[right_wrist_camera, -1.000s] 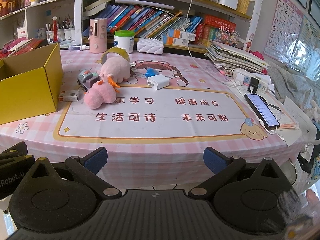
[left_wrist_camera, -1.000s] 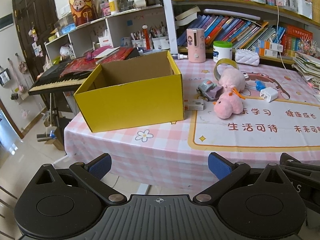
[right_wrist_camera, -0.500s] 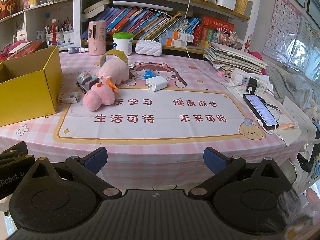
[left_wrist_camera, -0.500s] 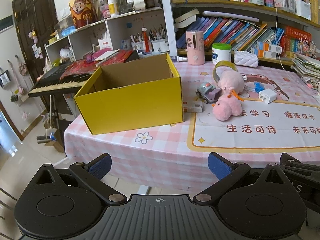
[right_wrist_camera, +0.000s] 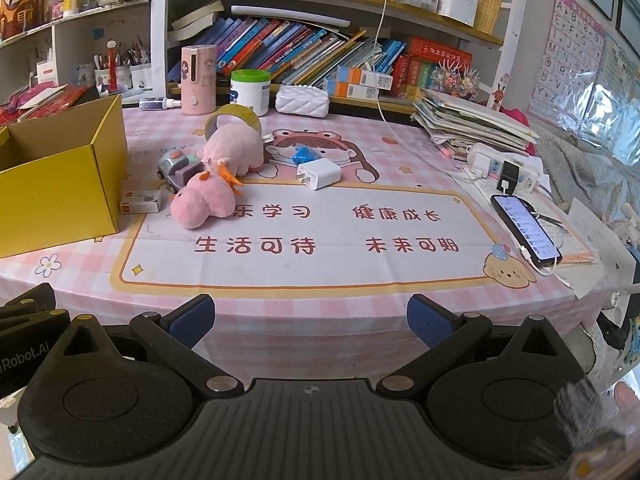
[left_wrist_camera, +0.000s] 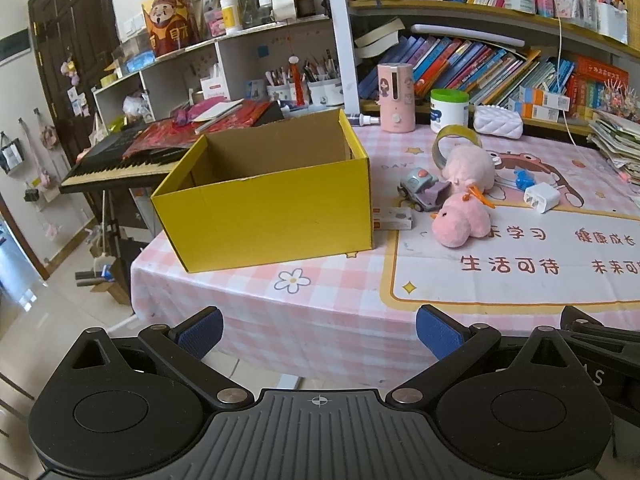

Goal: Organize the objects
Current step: 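Move both tools toward the pink plush pigs and white charger plug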

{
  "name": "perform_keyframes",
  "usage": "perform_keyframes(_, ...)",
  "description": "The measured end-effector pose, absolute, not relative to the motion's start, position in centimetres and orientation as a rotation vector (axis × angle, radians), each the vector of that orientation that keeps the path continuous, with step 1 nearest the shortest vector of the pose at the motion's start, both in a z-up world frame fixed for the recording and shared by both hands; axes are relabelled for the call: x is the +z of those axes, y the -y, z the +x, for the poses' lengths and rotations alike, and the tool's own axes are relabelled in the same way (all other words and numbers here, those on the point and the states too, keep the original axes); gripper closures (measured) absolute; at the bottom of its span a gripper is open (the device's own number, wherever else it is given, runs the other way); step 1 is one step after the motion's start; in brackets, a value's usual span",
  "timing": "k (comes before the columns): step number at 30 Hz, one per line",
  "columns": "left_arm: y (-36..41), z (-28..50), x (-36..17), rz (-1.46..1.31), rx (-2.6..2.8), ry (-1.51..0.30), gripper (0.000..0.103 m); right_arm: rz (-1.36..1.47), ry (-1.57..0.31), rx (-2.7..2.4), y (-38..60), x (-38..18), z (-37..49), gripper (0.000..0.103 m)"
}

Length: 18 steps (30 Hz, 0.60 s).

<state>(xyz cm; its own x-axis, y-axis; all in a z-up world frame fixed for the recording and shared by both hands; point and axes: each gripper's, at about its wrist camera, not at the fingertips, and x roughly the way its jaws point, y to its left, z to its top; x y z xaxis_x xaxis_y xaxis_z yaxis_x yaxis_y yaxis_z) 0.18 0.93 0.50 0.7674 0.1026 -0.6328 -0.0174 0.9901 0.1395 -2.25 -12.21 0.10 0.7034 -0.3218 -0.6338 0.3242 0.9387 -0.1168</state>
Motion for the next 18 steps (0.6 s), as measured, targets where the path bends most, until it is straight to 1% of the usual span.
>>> perform_keyframes(18, 1.0, 2.9, -0.1, 0.128, 0.074, -0.719, 0.0, 0.001, -0.729, -0.346, 13.9, -0.4, 0.7, 0.0)
